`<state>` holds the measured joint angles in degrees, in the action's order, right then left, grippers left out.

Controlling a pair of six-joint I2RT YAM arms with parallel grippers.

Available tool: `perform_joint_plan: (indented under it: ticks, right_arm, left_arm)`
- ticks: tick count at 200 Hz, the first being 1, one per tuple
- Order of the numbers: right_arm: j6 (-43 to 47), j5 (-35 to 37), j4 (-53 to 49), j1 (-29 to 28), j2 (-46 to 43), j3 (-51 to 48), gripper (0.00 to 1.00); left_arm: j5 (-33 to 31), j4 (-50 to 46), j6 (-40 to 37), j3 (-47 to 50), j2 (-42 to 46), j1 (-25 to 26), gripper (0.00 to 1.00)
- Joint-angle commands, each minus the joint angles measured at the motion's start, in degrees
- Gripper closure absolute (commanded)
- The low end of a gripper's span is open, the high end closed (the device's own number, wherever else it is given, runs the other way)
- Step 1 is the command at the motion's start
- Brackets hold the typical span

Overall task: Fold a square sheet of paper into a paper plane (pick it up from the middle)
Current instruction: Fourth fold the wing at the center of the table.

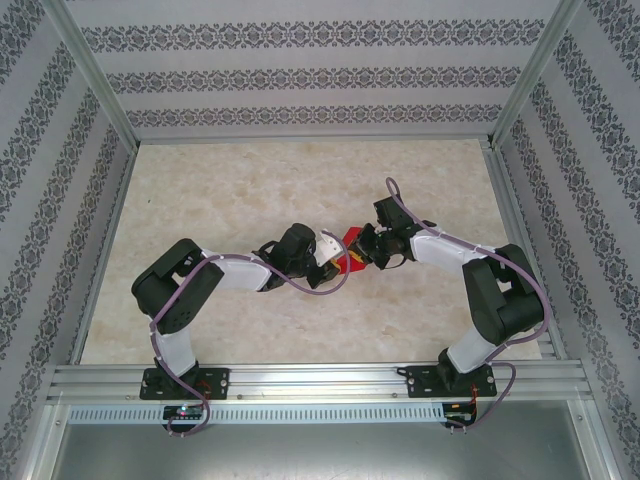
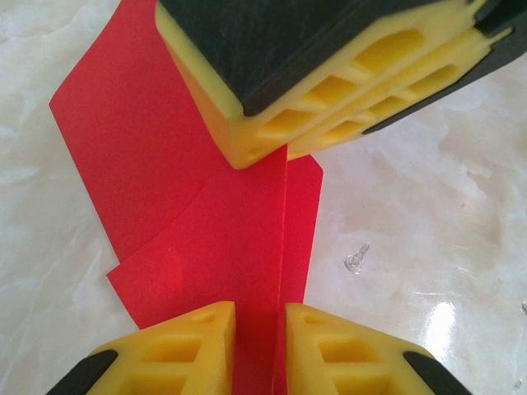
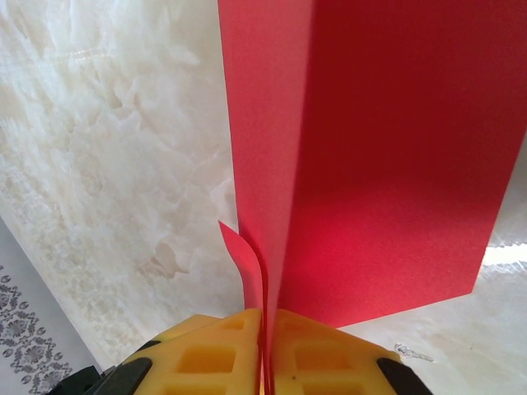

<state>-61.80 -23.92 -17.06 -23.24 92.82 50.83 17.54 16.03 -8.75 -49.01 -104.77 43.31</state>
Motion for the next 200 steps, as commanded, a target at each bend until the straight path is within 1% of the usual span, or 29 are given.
perform_joint_plan:
  ticks: [1,21,30,39,55,65,78,88,109,138,174,200]
  right_arm:
    - [0.0,-0.6,-1.2,0.7,0.3,1.5,0.89]
    - [-0.2,-1.0,-1.1,0.7,0.5,1.8,0.88]
    - [-0.1,-1.1,-1.1,0.8,0.6,1.8,0.85]
    - [0.1,-1.3,-1.3,0.8,0.4,1.8,0.8]
    - [1.6,-0.5,-2.1,1.2,-0.6,1.8,0.63]
    - [3.0,-0.1,-2.0,1.5,-1.6,1.4,0.55]
    - [4.6,0.7,-1.2,1.8,-3.4,0.2,0.47]
    - [6.4,1.8,-0.4,2.0,-5.2,-1.0,0.44]
    - [10.2,2.9,1.0,2.4,-8.6,-3.6,0.42]
    - [13.7,3.0,3.4,2.4,-10.9,-6.5,0.43]
    - [15.6,2.4,4.2,1.9,-8.6,-6.6,0.49]
    - [16.9,2.0,4.4,1.3,-5.2,-4.9,0.53]
  left_arm:
    - [1.2,3.6,0.1,0.1,-1.3,0.9,0.79]
    - [0.8,4.0,0.1,-0.1,-1.8,0.9,0.82]
    - [0.6,4.2,0.2,-0.2,-2.0,0.9,0.85]
    - [0.5,4.3,0.4,-0.2,-2.0,0.9,0.87]
    - [0.6,4.4,1.2,-0.2,-2.0,0.9,0.93]
    - [0.8,4.2,2.2,-0.4,-2.1,0.9,0.95]
    - [1.4,3.3,4.6,-0.8,-2.0,0.7,0.96]
    - [2.0,1.8,7.2,-1.6,-1.9,0.6,0.97]
    - [4.2,-2.2,13.2,-3.9,-2.1,-0.1,0.99]
    - [8.0,-4.4,21.0,-5.6,-3.2,-1.6,1.0]
    - [11.2,-3.2,28.1,-5.7,-4.0,-3.7,1.0]
    - [12.3,-3.0,31.1,-5.7,-5.0,-4.9,1.0]
